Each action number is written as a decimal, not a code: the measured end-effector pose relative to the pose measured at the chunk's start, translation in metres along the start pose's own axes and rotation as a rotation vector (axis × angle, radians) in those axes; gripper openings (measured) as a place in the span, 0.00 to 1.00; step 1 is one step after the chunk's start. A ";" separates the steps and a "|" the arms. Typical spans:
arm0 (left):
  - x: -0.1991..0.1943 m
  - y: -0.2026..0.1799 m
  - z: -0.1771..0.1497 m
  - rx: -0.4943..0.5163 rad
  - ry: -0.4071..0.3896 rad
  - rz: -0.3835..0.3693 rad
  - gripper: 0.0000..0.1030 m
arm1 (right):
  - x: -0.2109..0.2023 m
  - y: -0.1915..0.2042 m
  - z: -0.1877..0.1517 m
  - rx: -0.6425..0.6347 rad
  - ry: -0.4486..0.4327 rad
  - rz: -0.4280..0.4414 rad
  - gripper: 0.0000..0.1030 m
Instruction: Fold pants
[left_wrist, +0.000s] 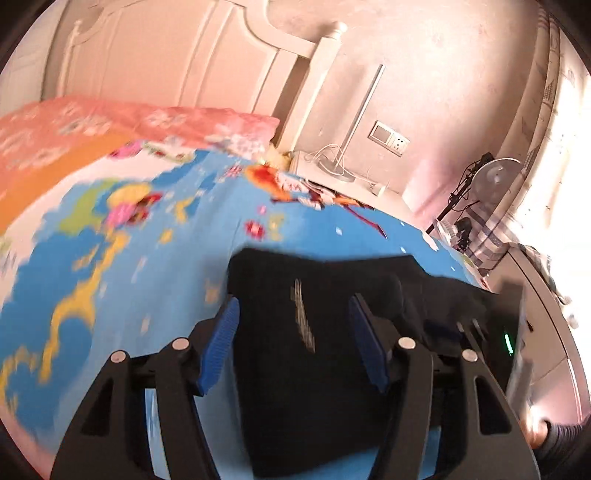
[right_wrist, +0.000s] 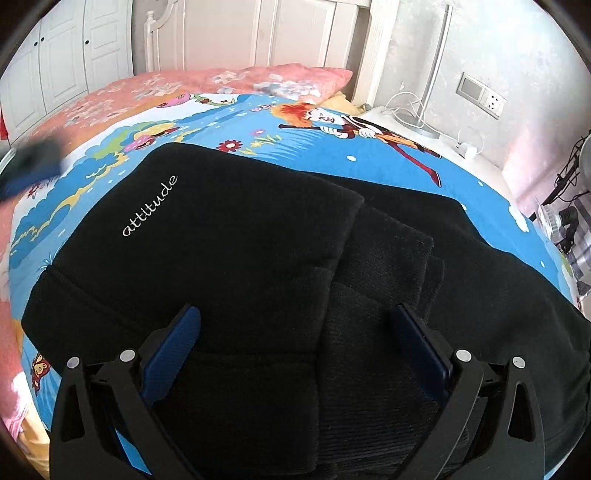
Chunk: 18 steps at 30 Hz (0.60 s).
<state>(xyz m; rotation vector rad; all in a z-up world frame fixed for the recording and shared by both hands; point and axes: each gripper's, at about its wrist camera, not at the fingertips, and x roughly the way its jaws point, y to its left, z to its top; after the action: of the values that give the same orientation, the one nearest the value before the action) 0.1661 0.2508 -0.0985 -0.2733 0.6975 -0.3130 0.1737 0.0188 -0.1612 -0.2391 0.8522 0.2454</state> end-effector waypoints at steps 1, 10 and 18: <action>0.015 -0.001 0.013 0.011 0.019 -0.014 0.37 | 0.000 0.001 0.000 -0.001 -0.001 -0.002 0.96; 0.095 0.016 0.046 -0.055 0.191 0.033 0.23 | 0.000 0.002 -0.001 -0.009 -0.007 -0.005 0.96; -0.005 0.024 -0.026 -0.210 0.050 0.001 0.66 | 0.000 0.003 -0.001 -0.007 -0.012 -0.006 0.96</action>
<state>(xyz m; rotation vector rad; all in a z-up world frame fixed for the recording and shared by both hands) 0.1498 0.2715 -0.1232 -0.4664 0.7807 -0.2456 0.1722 0.0211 -0.1617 -0.2466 0.8391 0.2446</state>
